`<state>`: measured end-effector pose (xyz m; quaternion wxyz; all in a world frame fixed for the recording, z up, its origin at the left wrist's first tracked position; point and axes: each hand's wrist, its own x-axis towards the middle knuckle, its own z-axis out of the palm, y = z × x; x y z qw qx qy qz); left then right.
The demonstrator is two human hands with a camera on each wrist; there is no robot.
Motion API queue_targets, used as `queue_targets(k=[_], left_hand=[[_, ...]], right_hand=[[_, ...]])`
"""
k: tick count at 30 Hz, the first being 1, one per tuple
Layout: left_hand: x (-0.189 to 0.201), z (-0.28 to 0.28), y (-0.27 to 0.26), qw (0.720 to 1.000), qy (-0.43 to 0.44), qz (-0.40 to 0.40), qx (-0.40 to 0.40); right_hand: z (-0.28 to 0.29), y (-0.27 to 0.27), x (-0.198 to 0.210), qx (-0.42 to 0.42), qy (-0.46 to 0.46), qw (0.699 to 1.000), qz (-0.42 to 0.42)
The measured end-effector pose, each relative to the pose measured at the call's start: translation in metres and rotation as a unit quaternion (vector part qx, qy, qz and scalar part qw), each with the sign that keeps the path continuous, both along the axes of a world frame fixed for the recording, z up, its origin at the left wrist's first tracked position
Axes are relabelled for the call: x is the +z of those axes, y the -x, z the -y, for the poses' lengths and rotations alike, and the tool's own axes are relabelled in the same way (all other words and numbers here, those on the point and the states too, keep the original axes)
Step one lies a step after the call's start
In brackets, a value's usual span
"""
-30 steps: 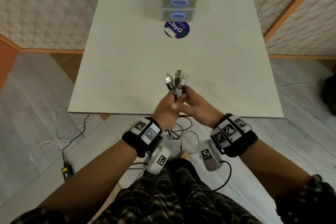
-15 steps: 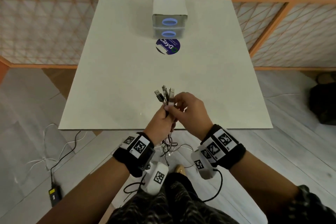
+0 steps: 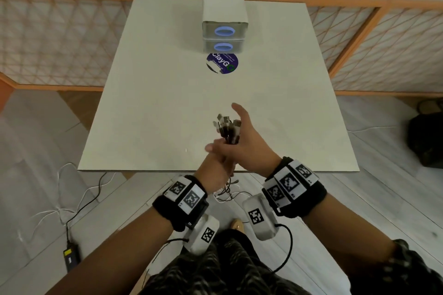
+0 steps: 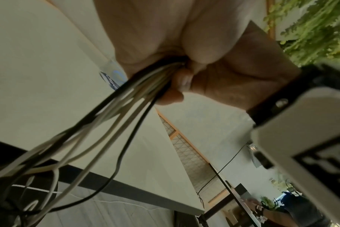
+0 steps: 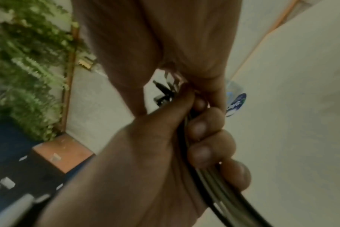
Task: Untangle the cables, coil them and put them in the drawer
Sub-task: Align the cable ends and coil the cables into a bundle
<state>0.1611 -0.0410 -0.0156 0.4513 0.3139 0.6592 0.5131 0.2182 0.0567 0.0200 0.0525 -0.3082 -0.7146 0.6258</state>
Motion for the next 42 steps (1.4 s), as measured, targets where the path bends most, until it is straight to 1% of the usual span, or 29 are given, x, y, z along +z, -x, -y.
queue_targets(k=[2, 3, 7, 8, 9, 10, 11, 13, 14, 15, 16, 17, 18, 20, 22, 24, 25, 26, 27, 29, 30, 31, 32, 33, 34, 35, 36, 39, 42], left_hand=[[-0.001, -0.001, -0.002, 1.0, -0.002, 0.002, 0.0], [0.002, -0.001, -0.001, 1.0, 0.001, 0.006, -0.003], [0.012, 0.001, 0.013, 0.999, 0.009, 0.027, -0.022], [0.014, 0.001, 0.016, 0.999, 0.013, 0.031, -0.011], [0.016, -0.001, 0.019, 0.998, 0.009, 0.055, 0.015], [0.02, -0.004, 0.021, 0.994, -0.007, 0.098, 0.046], [0.025, -0.009, 0.025, 0.985, -0.035, 0.154, 0.075], [0.037, -0.021, 0.038, 0.952, -0.092, 0.266, 0.122], [0.044, -0.026, 0.046, 0.935, -0.112, 0.307, 0.14], [0.048, -0.028, 0.054, 0.921, -0.129, 0.332, 0.154], [0.047, -0.027, 0.06, 0.915, -0.146, 0.34, 0.159], [0.045, -0.024, 0.063, 0.917, -0.156, 0.335, 0.149], [0.038, -0.017, 0.064, 0.927, -0.153, 0.32, 0.122], [0.02, 0.0, 0.052, 0.956, -0.109, 0.272, 0.017], [0.005, 0.013, 0.035, 0.976, -0.052, 0.2, -0.073], [0.002, 0.012, 0.023, 0.989, -0.015, 0.109, -0.095], [0.005, 0.01, 0.023, 0.992, 0.002, 0.091, -0.082], [0.009, 0.008, 0.022, 0.993, 0.008, 0.1, -0.055], [0.011, 0.005, 0.023, 0.992, 0.009, 0.128, -0.016], [0.012, -0.001, 0.029, 0.979, -0.006, 0.194, 0.063], [0.011, -0.003, 0.031, 0.968, -0.02, 0.229, 0.099], [0.011, -0.005, 0.035, 0.955, -0.038, 0.263, 0.131], [0.011, -0.006, 0.039, 0.942, -0.058, 0.292, 0.153], [0.01, -0.007, 0.042, 0.932, -0.074, 0.314, 0.168], [0.01, -0.008, 0.043, 0.924, -0.083, 0.328, 0.176], [0.01, -0.01, 0.043, 0.921, -0.089, 0.333, 0.18], [0.011, -0.012, 0.04, 0.92, -0.091, 0.335, 0.183], [0.01, -0.018, 0.035, 0.921, -0.095, 0.321, 0.201], [0.008, -0.021, 0.035, 0.921, -0.094, 0.313, 0.211]], right_hand=[[0.0, 0.004, 0.001, -0.041, -0.037, 0.998, -0.01], [0.0, 0.004, 0.004, -0.058, -0.023, 0.998, -0.031], [-0.002, 0.005, 0.009, -0.076, 0.133, 0.979, -0.138], [-0.002, 0.005, 0.006, -0.073, 0.17, 0.972, -0.143], [-0.003, 0.005, 0.003, -0.058, 0.203, 0.968, -0.138], [-0.003, 0.003, -0.003, -0.026, 0.209, 0.971, -0.117], [0.0, -0.001, -0.009, 0.022, 0.188, 0.977, -0.094], [0.015, -0.012, -0.023, 0.15, 0.075, 0.985, -0.041], [0.02, -0.016, -0.032, 0.19, 0.013, 0.982, -0.017], [0.024, -0.019, -0.036, 0.191, -0.014, 0.981, -0.009], [0.024, -0.021, -0.035, 0.169, -0.016, 0.985, -0.014], [0.022, -0.02, -0.032, 0.138, 0.001, 0.99, -0.026], [0.018, -0.017, -0.027, 0.109, 0.021, 0.993, -0.043], [0.009, -0.009, -0.008, 0.075, 0.039, 0.994, -0.074], [0.001, 0.001, 0.011, 0.086, 0.028, 0.993, -0.075], [-0.005, 0.007, 0.02, 0.127, 0.008, 0.991, -0.039], [-0.008, 0.009, 0.023, 0.147, -0.024, 0.989, -0.015], [-0.012, 0.009, 0.023, 0.148, -0.072, 0.986, 0.002], [-0.015, 0.008, 0.021, 0.125, -0.136, 0.983, 0.003], [-0.019, -0.001, 0.018, 0.021, -0.28, 0.959, -0.047], [-0.018, -0.009, 0.016, -0.025, -0.318, 0.946, -0.066], [-0.017, -0.017, 0.013, -0.024, -0.323, 0.945, -0.051], [-0.011, -0.026, 0.008, 0.031, -0.301, 0.953, -0.007], [-0.003, -0.033, 0.002, 0.122, -0.257, 0.957, 0.054], [0.007, -0.039, -0.005, 0.202, -0.201, 0.952, 0.109], [0.015, -0.041, -0.013, 0.246, -0.145, 0.948, 0.137], [0.022, -0.041, -0.02, 0.256, -0.103, 0.95, 0.144], [0.035, -0.027, -0.039, 0.171, -0.013, 0.975, 0.145], [0.046, -0.012, -0.044, 0.079, 0.074, 0.987, 0.122]])
